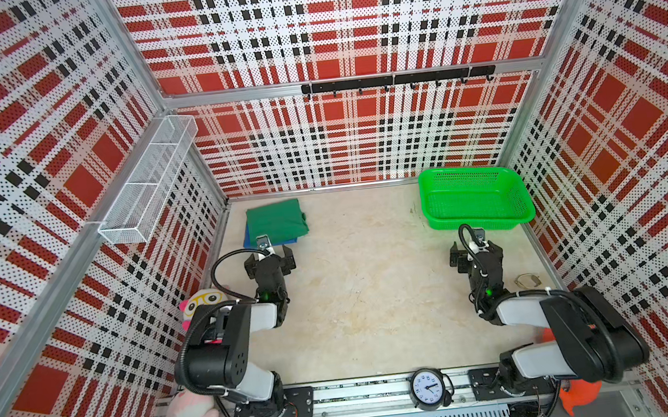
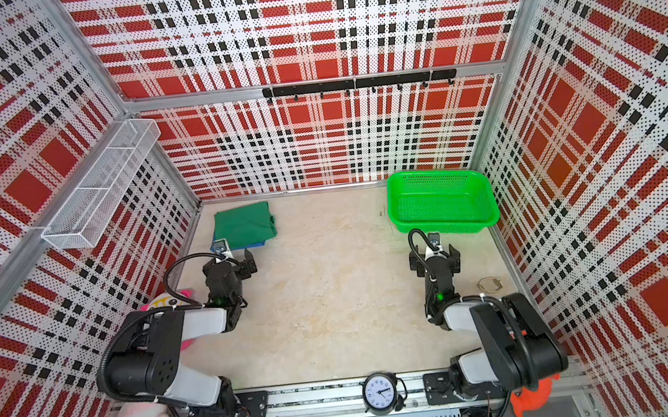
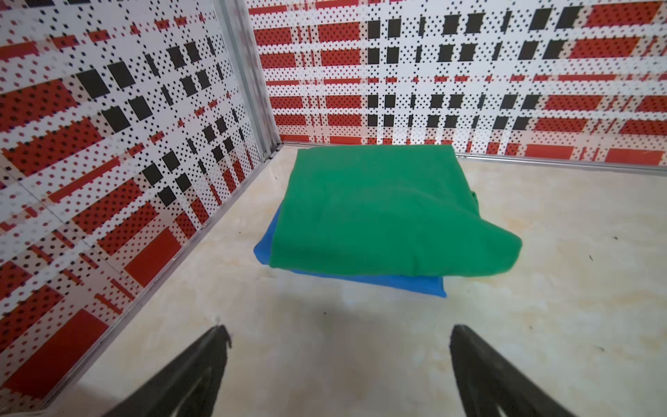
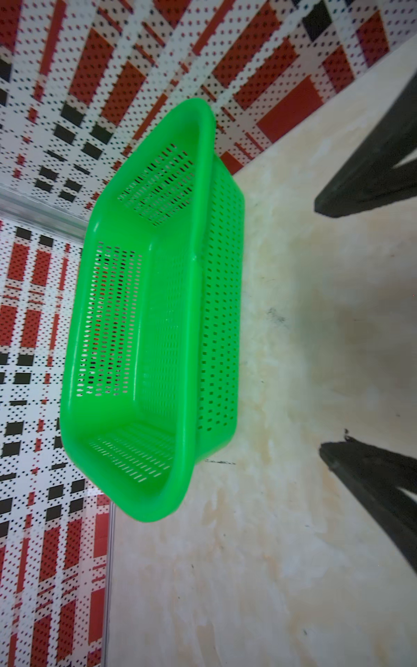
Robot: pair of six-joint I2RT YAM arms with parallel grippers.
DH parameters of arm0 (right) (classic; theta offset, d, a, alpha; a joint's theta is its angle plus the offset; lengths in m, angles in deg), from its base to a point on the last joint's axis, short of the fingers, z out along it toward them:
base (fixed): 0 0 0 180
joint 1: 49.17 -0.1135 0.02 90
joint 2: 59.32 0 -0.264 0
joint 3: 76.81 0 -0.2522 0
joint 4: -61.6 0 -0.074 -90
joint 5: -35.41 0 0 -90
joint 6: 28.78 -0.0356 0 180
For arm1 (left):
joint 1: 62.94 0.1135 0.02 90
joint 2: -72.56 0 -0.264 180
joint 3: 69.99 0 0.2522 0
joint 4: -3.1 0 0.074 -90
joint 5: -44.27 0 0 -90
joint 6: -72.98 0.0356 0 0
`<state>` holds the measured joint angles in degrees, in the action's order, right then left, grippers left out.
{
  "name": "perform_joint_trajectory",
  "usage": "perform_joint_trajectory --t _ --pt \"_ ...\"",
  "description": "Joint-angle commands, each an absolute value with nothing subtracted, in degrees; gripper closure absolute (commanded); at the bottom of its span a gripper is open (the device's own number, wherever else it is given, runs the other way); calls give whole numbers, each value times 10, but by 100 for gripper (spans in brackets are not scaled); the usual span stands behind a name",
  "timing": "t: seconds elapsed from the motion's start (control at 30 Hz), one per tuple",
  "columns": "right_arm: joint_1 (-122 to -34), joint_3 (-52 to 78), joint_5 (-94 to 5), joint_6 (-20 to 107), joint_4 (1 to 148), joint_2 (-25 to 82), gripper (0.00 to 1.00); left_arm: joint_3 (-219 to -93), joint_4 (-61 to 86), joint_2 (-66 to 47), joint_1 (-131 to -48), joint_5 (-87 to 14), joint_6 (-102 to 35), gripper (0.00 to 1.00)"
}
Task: Fold and stack the tank tops
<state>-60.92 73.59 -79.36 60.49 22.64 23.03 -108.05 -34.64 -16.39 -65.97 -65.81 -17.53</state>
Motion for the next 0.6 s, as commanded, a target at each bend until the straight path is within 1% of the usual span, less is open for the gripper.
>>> perform_joint_trajectory --t 0.0,0.07,0.17,0.23,0.3,0.37,0.4,0.57 --pt "-591 722 -778 639 85 292 0 -1078 -392 -162 -628 -592 -195 2" --pt "-566 716 -736 604 148 270 0 -1065 -413 -158 -625 -586 -199 2" --pt "-541 740 -711 590 43 319 0 -1056 -426 -156 -636 -603 -189 2" --pt "-539 730 -705 578 105 297 0 -1039 -452 -151 -642 -610 -185 2" --pt "-537 734 -702 585 61 315 0 -1015 -488 -149 -634 -603 -192 2" --pt "-533 729 -700 574 101 301 0 -978 -560 -158 -624 -588 -199 2" --pt "-530 731 -697 575 79 310 0 -970 -596 -169 -627 -591 -200 2" --pt "-529 735 -698 574 72 309 0 -970 -597 -168 -634 -606 -194 2"
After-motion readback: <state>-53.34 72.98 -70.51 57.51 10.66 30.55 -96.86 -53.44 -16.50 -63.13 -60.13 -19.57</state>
